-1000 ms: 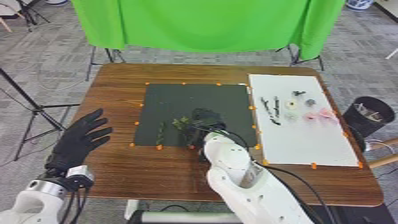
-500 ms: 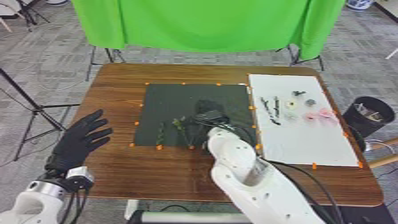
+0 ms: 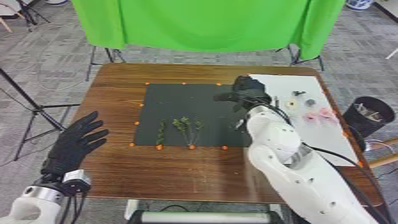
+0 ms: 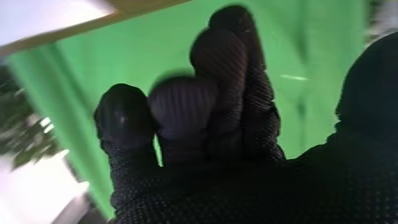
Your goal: Arrange flowers
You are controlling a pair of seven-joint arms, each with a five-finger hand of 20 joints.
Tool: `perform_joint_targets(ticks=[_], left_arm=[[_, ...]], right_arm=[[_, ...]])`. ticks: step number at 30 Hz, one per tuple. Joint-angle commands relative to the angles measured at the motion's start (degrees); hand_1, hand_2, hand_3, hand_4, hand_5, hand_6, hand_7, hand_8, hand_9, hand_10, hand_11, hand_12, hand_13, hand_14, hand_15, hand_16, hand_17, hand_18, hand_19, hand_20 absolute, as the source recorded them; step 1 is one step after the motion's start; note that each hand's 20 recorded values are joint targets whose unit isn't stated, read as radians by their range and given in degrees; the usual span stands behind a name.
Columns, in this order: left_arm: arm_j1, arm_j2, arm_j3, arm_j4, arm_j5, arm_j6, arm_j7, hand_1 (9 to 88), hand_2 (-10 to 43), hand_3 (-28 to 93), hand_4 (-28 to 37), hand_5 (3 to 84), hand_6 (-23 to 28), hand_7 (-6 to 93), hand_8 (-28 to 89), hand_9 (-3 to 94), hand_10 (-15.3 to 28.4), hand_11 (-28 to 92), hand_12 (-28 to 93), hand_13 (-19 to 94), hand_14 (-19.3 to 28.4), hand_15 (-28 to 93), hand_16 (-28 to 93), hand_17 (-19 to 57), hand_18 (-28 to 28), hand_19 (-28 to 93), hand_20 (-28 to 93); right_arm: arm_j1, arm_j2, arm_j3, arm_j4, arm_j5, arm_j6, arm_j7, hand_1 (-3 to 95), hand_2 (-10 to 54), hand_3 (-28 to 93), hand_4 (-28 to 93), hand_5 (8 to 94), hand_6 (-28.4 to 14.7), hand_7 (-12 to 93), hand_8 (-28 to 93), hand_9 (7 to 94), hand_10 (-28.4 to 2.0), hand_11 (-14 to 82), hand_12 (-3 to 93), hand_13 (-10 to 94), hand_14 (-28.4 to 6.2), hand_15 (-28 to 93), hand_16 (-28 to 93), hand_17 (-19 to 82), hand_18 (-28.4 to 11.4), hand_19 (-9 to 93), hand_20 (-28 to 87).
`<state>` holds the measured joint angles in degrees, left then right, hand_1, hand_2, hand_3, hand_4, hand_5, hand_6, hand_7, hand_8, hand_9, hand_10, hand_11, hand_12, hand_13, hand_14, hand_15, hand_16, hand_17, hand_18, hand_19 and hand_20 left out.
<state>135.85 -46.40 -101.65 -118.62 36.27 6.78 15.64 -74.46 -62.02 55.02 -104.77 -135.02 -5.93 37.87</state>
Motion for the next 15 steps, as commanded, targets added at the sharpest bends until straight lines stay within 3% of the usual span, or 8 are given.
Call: perform_joint_targets(ticks=[1,4,15], left_arm=[[0.6,-0.73,0.04,-0.26,-0.19,0.24,-0.21,25.2,-4.8,70,-24.2,27.5,3.1,20.8,-11,23.8,11.9,24,16,21,15.6,39,-1,-8.2,22.5,48,11],[0.5,-0.3,0.21,-0.27,-0.42,0.51,0.29,25.2,-4.8,70,-24.1,27.5,3.1,20.8,-11,23.8,11.9,24,16,21,15.6,39,-1,-8.3,22.6,48,11],[0.7,-0.59,-0.13,-0.25,-0.41,0.39,0.09,25.0,-4.8,70,-24.1,27.5,3.1,20.9,-11,23.8,12.0,24,16,21,15.6,39,-1,-8.2,22.6,48,11]], right_arm=[[2.9,8.2,0.6,6.4,-1.3,1.0,6.6,17.8,-9.1,77,-26,56.5,-5.8,41,-13,61.4,-14.8,56.7,35.7,62,-12.4,79,28,39,-22.2,93,61],[4.2,9.6,-0.7,8.6,-1.7,-0.2,6.9,18.1,-9.4,77,-27,57.3,-5.5,44,-14,62.5,-13.7,59.3,36.2,64,-11.5,80,27,39,-22.0,93,60],[6.3,11.7,-3.4,13.2,0.2,-0.8,7.2,20.1,-9.5,73,-28,62.0,-3.7,46,-15,65.9,-12.6,59.4,36.8,67,-10.4,79,28,39,-21.7,93,59]])
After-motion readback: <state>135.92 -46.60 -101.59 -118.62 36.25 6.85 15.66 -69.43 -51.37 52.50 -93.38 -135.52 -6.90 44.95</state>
